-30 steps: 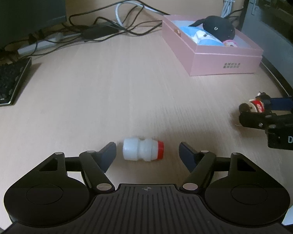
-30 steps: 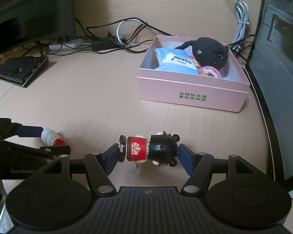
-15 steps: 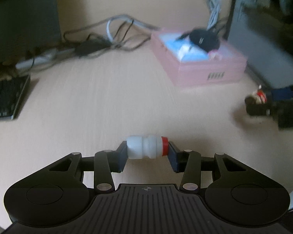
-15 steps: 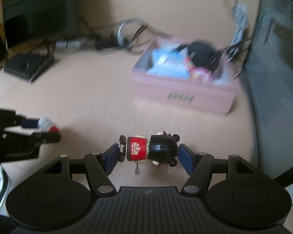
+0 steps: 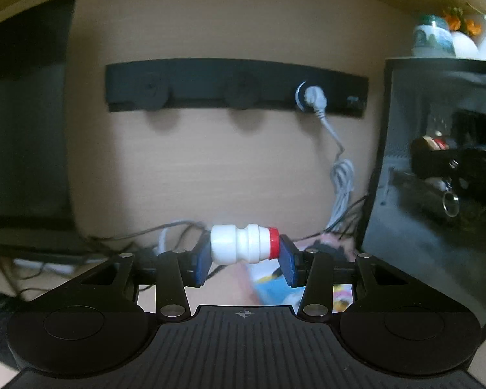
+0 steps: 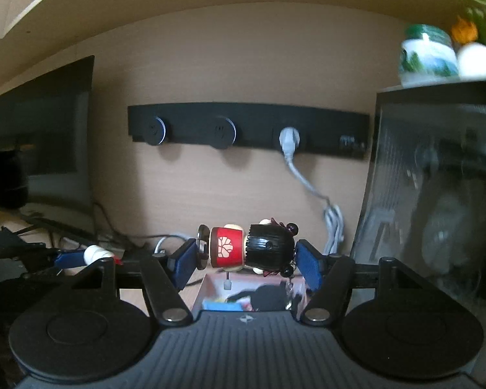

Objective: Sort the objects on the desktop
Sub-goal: 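Lift the bottle and figure and carry both over the pink box, then open the left gripper to drop the bottle while the right gripper releases the figure into the box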

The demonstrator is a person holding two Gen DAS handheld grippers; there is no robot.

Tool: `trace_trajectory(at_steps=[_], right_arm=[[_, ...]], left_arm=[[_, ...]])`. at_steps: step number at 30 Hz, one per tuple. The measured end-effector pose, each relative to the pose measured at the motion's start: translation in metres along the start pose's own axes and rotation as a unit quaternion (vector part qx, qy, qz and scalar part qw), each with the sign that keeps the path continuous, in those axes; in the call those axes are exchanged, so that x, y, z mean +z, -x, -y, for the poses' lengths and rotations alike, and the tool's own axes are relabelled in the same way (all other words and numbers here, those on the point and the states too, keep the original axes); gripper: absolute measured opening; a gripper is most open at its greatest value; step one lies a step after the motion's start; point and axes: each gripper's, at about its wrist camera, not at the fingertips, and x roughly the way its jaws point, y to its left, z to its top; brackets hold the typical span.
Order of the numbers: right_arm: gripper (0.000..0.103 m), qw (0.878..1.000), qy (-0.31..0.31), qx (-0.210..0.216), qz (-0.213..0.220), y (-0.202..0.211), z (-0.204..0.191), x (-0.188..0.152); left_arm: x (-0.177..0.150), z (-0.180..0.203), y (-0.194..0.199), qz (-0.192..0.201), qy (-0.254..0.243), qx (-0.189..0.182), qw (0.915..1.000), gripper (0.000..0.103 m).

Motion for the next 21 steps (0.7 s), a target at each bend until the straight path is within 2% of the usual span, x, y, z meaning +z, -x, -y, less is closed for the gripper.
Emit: trace_trajectory(at_steps=[5, 10, 15, 16, 17, 19, 21], right_arm=[[0.066, 0.999, 0.0, -0.039, 0.026, -0.015, 0.006, 0.018], [0.066, 0.997, -0.043, -0.058, 0.012, -0.036, 0.026, 0.02], [0.066, 0.996, -0.053, -0.076, -0.005, -0.059, 0.034, 0.012], [0.066, 0.995, -0.054, -0.08, -0.008, -0.063, 0.035, 0.012], [0.066, 0.995, -0.056, -0.084, -0.011, -0.068, 0.037, 0.011], [0.066, 0.994, -0.065, -0.089, -0.015, -0.075, 0.041, 0.012], [0.066, 0.993, -0.071, -0.094, -0.02, -0.08, 0.044, 0.011]], left_arm=[[-0.014, 0.005, -0.027, -0.021, -0.017, -0.022, 0.9994, 0.047], [-0.033, -0.001, -0.067, -0.085, -0.008, -0.043, 0.9955, 0.047], [-0.029, 0.033, -0.098, -0.091, -0.022, -0.121, 0.9882, 0.048], [-0.028, 0.042, -0.102, -0.087, -0.025, -0.133, 0.987, 0.051], [-0.028, 0.052, -0.109, -0.083, -0.033, -0.148, 0.9849, 0.065], [-0.031, 0.064, -0.114, -0.089, -0.05, -0.161, 0.9816, 0.081], [-0.039, 0.068, -0.118, -0.1, -0.067, -0.166, 0.9788, 0.083]])
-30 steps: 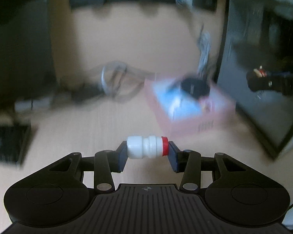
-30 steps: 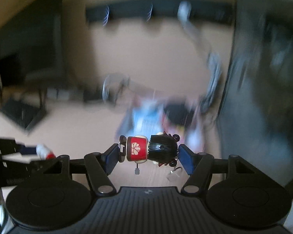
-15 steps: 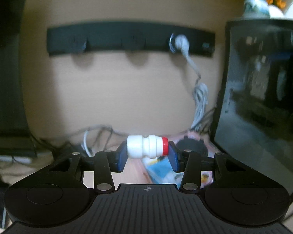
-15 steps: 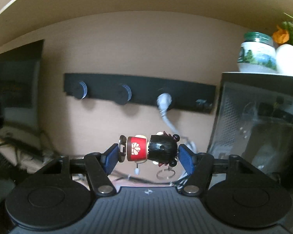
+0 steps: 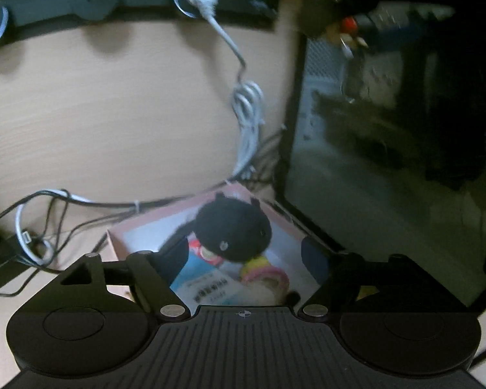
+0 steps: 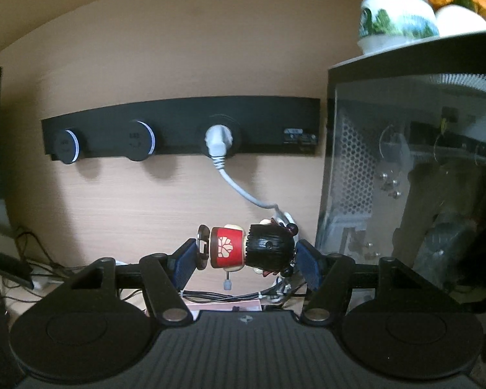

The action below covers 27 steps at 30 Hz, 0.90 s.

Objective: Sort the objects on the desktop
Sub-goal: 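Open the left gripper to drop the bottle while the right gripper releases the figure into the box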

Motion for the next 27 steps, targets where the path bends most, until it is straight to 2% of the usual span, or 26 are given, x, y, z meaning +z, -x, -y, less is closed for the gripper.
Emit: trace_trajectory(at_steps=[2, 4, 8, 11, 13, 17, 20, 22, 24, 27], right_arm=[[0.066, 1.0, -0.003, -0.002, -0.013, -0.005, 0.001, -0.006], [0.066, 0.999, -0.008, 0.003, -0.032, -0.013, 0.001, -0.015], [0.066, 0.995, -0.034, 0.027, -0.093, -0.036, 0.004, -0.045], [0.066, 0.988, -0.049, 0.042, -0.138, -0.055, 0.005, -0.067], [0.077, 0.984, -0.059, 0.042, -0.163, -0.063, 0.006, -0.078], [0.083, 0.985, -0.068, 0.035, -0.157, -0.051, 0.008, -0.084], [0.09, 0.988, -0.067, 0.035, -0.137, -0.031, 0.007, -0.081], [0.101, 0.989, -0.061, 0.039, -0.127, -0.014, 0.004, -0.086], [0.103, 0.99, -0.05, 0.044, -0.123, 0.003, 0.003, -0.094], [0.103, 0.989, -0.013, 0.052, -0.14, 0.019, -0.003, -0.119]], left_arm=[[-0.011, -0.004, -0.002, -0.018, -0.001, 0.013, 0.9998, 0.089], [-0.023, -0.015, 0.0, -0.034, 0.011, 0.037, 0.9987, 0.089], [-0.039, -0.045, 0.014, -0.049, 0.067, 0.064, 0.9945, 0.093], [-0.047, -0.066, 0.021, -0.058, 0.09, 0.084, 0.9907, 0.094], [-0.053, -0.077, 0.027, -0.068, 0.099, 0.096, 0.9881, 0.094], [-0.067, -0.087, 0.044, -0.086, 0.13, 0.121, 0.9804, 0.096], [-0.072, -0.083, 0.067, -0.08, 0.145, 0.131, 0.9774, 0.098], [-0.075, -0.076, 0.084, -0.073, 0.145, 0.138, 0.977, 0.1], [-0.08, -0.07, 0.1, -0.071, 0.144, 0.147, 0.976, 0.101], [-0.093, -0.061, 0.116, -0.087, 0.148, 0.169, 0.9705, 0.102]])
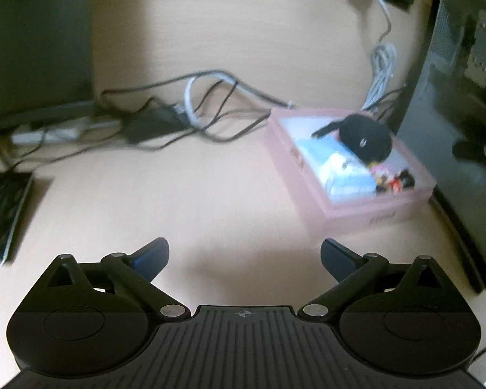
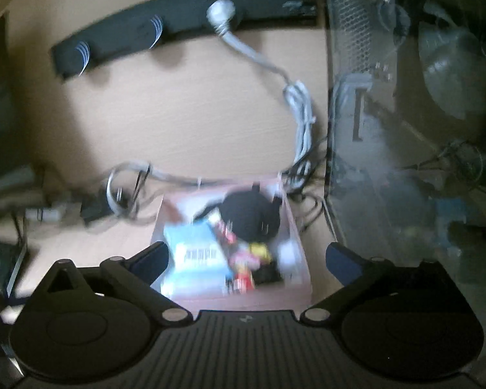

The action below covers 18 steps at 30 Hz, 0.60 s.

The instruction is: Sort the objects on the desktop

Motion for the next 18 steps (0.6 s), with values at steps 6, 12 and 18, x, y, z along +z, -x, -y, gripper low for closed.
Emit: trace_trajectory(at_steps=[6, 12, 18], right_arm=[[0.103, 0.994, 0.057, 0.014, -0.089, -0.014, -0.006, -0.073], [0.103, 0.991, 0.06, 0.01, -0.119, -0.034, -0.004, -0.118], [0.103, 0.99, 0.087, 0.018, -0.108, -0.044, -0.014, -0.122]], left_arm=[[-0.046, -0.004, 0.015, -0.049, 0.016, 0.021, 0.9984, 0.103], [-0.079, 0.007, -0.007, -0.033, -0.003, 0.029, 0.999, 0.103], [-0.081, 0.014, -0.03, 0.006, -0.012, 0.06, 0.9981, 0.103]])
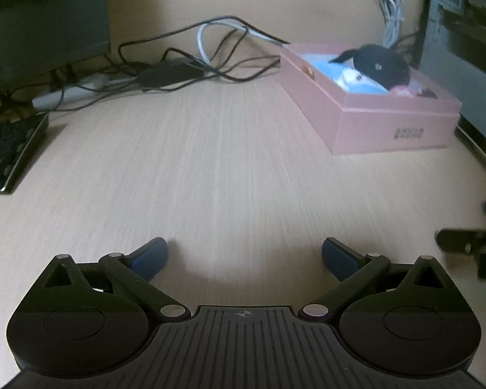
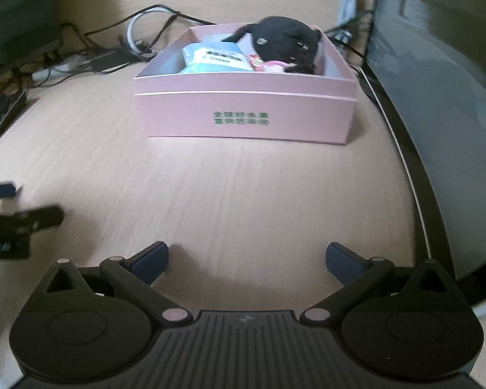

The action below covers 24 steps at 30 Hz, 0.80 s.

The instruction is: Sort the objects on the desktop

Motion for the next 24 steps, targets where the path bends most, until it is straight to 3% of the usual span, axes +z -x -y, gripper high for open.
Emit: trace_trajectory(at_steps=[5, 9, 15, 24], right_arm=[[0.103, 0.998, 0.059, 0.007, 0.034, -0.008, -0.011, 0.007], [0.103, 0.995, 0.059, 0.071, 0.048, -0.022, -0.004, 0.014], [0.103, 0.99, 0.076, 0.087, 0.084, -0.022, -0.006, 0.007], [0.103, 0.989, 0.078, 0.091, 0.084, -0.022, -0.005, 0.006]], left_arm=[[0.004, -0.003, -0.011, 0.022, 0.015, 0.013, 0.9996, 0.103], [0.007, -0.005, -0.014, 0.023, 0.026, 0.023, 0.9991, 0.103], [0.006, -0.006, -0.015, 0.024, 0.026, 0.021, 0.9991, 0.103], [0.006, -0.006, -0.015, 0.025, 0.026, 0.021, 0.9991, 0.103]])
